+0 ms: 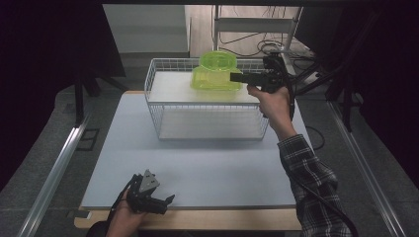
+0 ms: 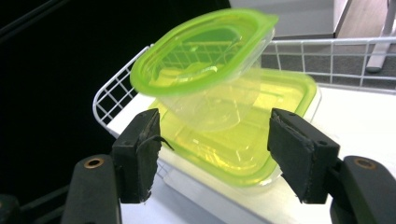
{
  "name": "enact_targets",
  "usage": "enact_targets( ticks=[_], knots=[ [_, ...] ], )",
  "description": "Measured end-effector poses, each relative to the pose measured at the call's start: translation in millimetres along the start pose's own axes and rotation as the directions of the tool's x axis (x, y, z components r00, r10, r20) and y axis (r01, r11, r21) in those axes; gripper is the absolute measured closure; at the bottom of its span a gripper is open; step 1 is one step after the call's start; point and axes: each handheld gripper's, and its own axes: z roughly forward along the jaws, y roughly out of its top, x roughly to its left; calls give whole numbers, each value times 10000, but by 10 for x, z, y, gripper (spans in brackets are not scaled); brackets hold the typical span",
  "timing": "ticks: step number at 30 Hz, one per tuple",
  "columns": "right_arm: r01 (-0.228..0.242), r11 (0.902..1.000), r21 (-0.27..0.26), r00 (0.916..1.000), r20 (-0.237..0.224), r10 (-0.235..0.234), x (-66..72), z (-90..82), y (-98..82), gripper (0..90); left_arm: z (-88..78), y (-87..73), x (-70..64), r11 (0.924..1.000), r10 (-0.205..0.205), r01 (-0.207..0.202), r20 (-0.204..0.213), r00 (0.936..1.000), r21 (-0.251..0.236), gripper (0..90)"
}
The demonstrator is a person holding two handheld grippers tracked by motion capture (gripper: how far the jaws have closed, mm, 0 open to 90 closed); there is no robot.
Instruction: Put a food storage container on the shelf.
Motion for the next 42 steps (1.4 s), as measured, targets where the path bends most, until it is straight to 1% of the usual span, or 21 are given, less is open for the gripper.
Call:
enact_targets(
  ticks=[2, 4, 10, 12, 14, 15, 18, 20, 38, 39, 40, 42],
  knots=[
    [40, 10000, 27, 10000, 7, -40, 5, -6, -15, 330, -1, 1, 2, 10000, 33, -33, -19, 10000, 5, 32],
    [315, 9994, 152, 9995, 5, -315, 28, -21, -65, 312, -2, 1, 3, 10000, 32, -32, -35, 10000, -15, 32],
    [509, 9983, 275, 9987, -84, -507, 52, -43, -141, 291, -3, 1, 1, 10000, 27, -27, -43, 10000, -31, 32],
    [640, 9975, 296, 9979, -100, -638, 56, -57, -184, 280, -1, 0, 2, 10000, 24, -25, -41, 10000, -33, 32],
    [644, 9975, 306, 9979, -101, -641, 59, -60, -196, 276, -1, 0, 2, 10000, 20, -20, -36, 10000, -35, 32],
    [770, 9964, 353, 9970, -84, -767, 56, -66, -231, 263, 0, 0, 2, 10000, 22, -22, -34, 10000, -31, 32],
    [818, 9958, 399, 9966, -61, -816, 53, -71, -262, 254, 1, 0, 1, 10000, 18, -18, -22, 10000, -24, 32],
    [951, 9944, 456, 9955, -6, -952, 46, -80, -305, 237, 3, -1, 2, 10000, 16, -16, -17, 10000, -20, 32],
    [1385, 9885, 609, 9903, -33, -1386, 39, -159, -530, 165, 4, -2, 4, 10000, -1, 1, -20, 10000, -14, 32],
    [1392, 9881, 649, 9902, -23, -1394, 39, -160, -543, 159, 5, -2, 4, 10000, -10, 10, -16, 10000, -17, 32],
    [1509, 9860, 709, 9884, 80, -1518, 39, -159, -579, 149, 4, -2, 8, 10000, 37, -37, -18, 10000, 24, 32],
    [1545, 9852, 742, 9877, 109, -1557, 39, -159, -594, 144, 4, -2, 7, 10000, 38, -38, -16, 10000, 26, 32]
  ],
)
